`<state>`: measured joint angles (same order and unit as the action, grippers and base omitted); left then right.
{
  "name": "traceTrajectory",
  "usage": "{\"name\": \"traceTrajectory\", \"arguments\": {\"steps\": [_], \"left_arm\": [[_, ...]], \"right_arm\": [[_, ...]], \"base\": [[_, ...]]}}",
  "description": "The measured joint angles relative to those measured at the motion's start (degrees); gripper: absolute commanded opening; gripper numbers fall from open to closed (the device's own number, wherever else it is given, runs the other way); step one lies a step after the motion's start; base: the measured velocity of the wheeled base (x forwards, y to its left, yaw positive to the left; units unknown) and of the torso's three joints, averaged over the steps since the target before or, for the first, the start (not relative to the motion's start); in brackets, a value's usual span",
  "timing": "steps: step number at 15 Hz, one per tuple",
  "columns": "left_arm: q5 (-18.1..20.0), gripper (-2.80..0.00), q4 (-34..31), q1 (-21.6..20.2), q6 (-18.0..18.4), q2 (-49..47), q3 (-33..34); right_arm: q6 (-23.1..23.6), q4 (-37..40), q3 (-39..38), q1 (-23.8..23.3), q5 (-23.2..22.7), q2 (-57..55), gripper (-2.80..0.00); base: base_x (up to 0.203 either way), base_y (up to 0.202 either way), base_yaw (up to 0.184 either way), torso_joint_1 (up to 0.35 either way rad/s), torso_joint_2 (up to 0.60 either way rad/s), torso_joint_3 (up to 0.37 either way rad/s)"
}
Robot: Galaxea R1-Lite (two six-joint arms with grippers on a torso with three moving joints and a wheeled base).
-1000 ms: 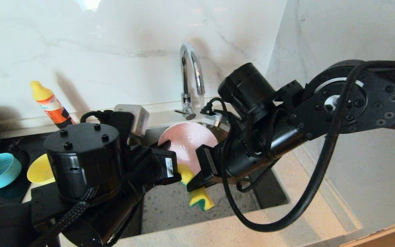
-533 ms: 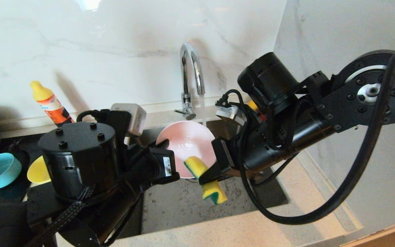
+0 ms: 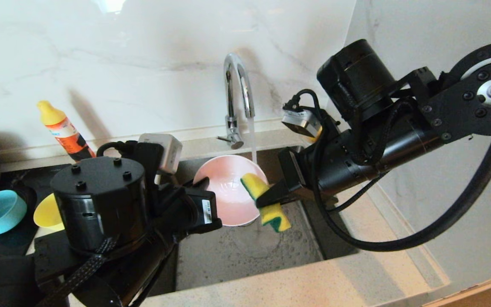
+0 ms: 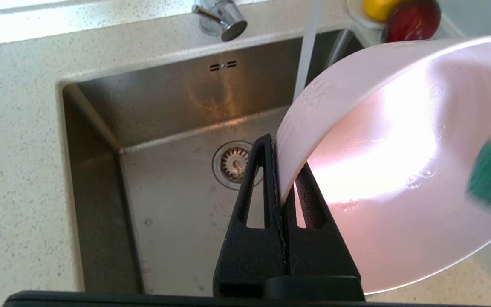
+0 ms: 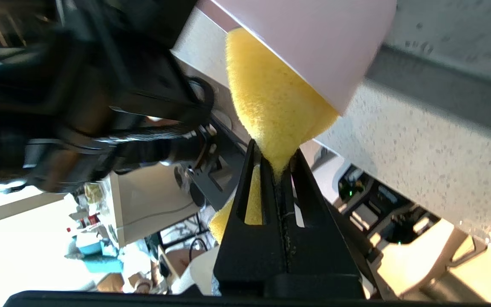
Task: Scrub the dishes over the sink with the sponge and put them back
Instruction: Wipe the bowl, then rinse the bowl
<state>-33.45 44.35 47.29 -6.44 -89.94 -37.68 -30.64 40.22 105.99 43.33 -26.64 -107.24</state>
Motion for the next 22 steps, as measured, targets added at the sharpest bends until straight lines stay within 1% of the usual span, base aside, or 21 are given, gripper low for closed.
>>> {"name": "traceTrajectory", "arguments": {"steps": [6,8,11,12,14,16,18,19,20,22], "left_arm": [[0.7,-2.8,0.3,0.0,-0.8,-1.0,1.9],[0.7,-2.8,-0.1,-0.1,-2.4,-2.2,2.3],[1.6,-2.8,-0.6,-2.6,-4.1,-4.8,2.1],[2.2,-2.8,-1.9,-3.5,-5.0,-5.5,1.7],[4.4,-2.8,-8.3,-5.3,-8.7,-6.5,-0.5],[8.1,-2.8,-18.0,-7.4,-14.2,-6.9,-4.6],[14.1,-2.8,-29.5,-9.8,-20.4,-7.4,-10.1],[17.5,-2.8,-35.0,-11.0,-23.2,-8.0,-12.8],[19.9,-2.8,-39.5,-12.0,-25.2,-9.1,-15.1],[21.3,-2.8,-44.9,-12.9,-28.5,-12.3,-19.5]], "right_arm": [[0.4,2.5,4.0,-1.6,0.0,1.4,-2.8],[0.6,2.7,4.3,-1.7,0.0,2.9,-2.8],[0.6,3.7,4.3,-2.2,0.0,5.4,-2.8],[0.6,4.0,4.2,-2.4,0.0,6.1,-2.8],[0.7,4.4,3.4,-3.4,-0.1,7.2,-2.8],[0.8,4.1,1.8,-3.8,-0.1,8.3,-2.8],[1.8,3.8,-0.5,-3.9,-0.1,9.5,-2.8],[2.5,3.8,-1.7,-4.0,-0.2,10.1,-2.8],[2.8,3.7,-2.6,-4.0,-0.2,10.7,-2.8],[2.9,3.7,-3.8,-4.0,-0.3,11.5,-2.8]], "base": [[0.0,0.0,0.0,0.0,0.0,0.0],[0.0,0.0,0.0,0.0,0.0,0.0],[0.0,0.0,0.0,0.0,0.0,0.0],[0.0,0.0,0.0,0.0,0.0,0.0],[0.0,0.0,0.0,0.0,0.0,0.0],[0.0,0.0,0.0,0.0,0.0,0.0],[0.0,0.0,0.0,0.0,0.0,0.0],[0.0,0.0,0.0,0.0,0.0,0.0],[0.0,0.0,0.0,0.0,0.0,0.0],[0.0,0.0,0.0,0.0,0.0,0.0]]}}
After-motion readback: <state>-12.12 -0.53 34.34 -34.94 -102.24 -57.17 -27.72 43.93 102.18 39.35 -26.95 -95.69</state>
